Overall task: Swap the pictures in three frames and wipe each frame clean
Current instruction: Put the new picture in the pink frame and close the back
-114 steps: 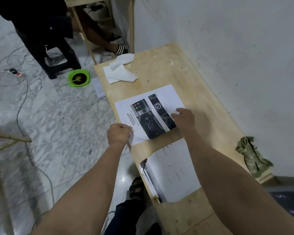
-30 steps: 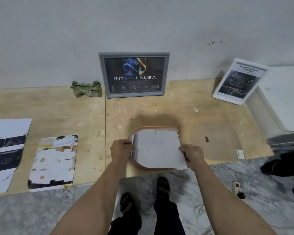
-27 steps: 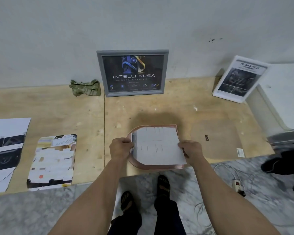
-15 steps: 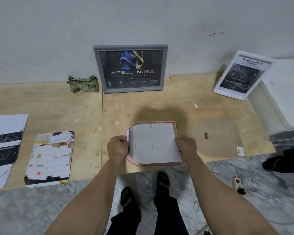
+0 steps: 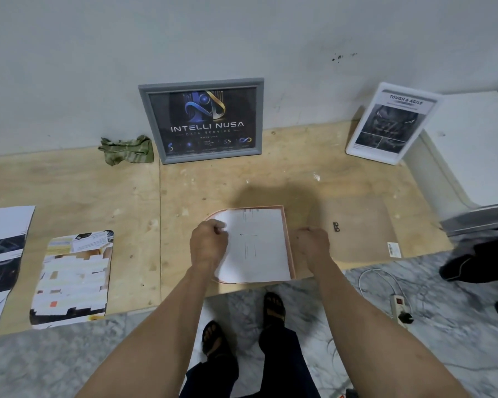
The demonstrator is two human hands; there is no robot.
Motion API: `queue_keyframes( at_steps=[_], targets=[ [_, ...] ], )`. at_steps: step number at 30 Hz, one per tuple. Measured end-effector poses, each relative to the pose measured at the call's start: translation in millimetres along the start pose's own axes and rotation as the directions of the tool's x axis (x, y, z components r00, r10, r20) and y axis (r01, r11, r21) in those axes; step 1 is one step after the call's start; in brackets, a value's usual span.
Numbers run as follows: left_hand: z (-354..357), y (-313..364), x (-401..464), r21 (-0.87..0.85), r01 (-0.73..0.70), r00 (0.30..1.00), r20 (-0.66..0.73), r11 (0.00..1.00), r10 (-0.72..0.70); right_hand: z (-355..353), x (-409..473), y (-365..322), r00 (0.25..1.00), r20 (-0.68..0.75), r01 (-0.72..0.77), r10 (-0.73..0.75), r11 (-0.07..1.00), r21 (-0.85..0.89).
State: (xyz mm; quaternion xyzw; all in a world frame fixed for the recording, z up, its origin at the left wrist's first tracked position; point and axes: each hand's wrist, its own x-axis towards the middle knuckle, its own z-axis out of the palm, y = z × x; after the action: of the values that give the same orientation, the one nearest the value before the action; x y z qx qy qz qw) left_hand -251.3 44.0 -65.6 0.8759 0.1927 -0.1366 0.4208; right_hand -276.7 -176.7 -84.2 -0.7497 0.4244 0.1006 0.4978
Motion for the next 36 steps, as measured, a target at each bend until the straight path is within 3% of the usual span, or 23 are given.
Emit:
queue_keyframes(
  at_steps=[7,11,14,17,22,27,32,36],
  targets=[
    [76.4,76.1,-12.9,0.036,-0.111,0.974,0.203,0.993,0.102,-80.2,51.3,11.7,0.992,-0.115,-0.057,0.058,0.998,0.01],
    [135.0,113.9,-24.8,0.145,-0.113,0.925,0.377,0.983,0.05,-138.5,73.3,27.1,0.971,-0.235,-0.016,-0.038,0.975,-0.223],
    [168.7,130.2,-32.0,0.246,-0.094,0.912,0.41,0.965,-0.015,-173.9,86.4,32.5,0.947,-0.318,-0.09,-0.052,0.905,-0.416],
    [187.4,138.8,-34.2,0.32,-0.05,0.922,0.379,0.946,-0.08,-194.5,97.8,37.6,0.959,-0.284,-0.141,0.004,0.873,-0.466],
    [197.3,145.7,-28.2,0.296,0.075,0.932,0.319,0.952,-0.173,-203.8,97.7,41.3,0.955,-0.279,-0.164,0.104,0.966,-0.201],
    [173.1,144.3,-21.8,0.232,0.06,0.922,0.36,0.971,-0.143,-205.9,83.0,48.4,0.895,-0.374,-0.194,0.244,0.967,0.168],
    [110.1,113.3,0.1,-0.019,0.17,0.938,0.311,0.985,-0.156,-173.9,58.9,42.5,0.961,-0.146,-0.177,0.236,0.926,0.333],
    [31.9,60.0,17.7,-0.154,0.204,0.966,0.191,0.967,-0.173,-109.5,24.8,19.4,0.992,0.007,-0.124,0.127,0.953,0.277]
  ],
)
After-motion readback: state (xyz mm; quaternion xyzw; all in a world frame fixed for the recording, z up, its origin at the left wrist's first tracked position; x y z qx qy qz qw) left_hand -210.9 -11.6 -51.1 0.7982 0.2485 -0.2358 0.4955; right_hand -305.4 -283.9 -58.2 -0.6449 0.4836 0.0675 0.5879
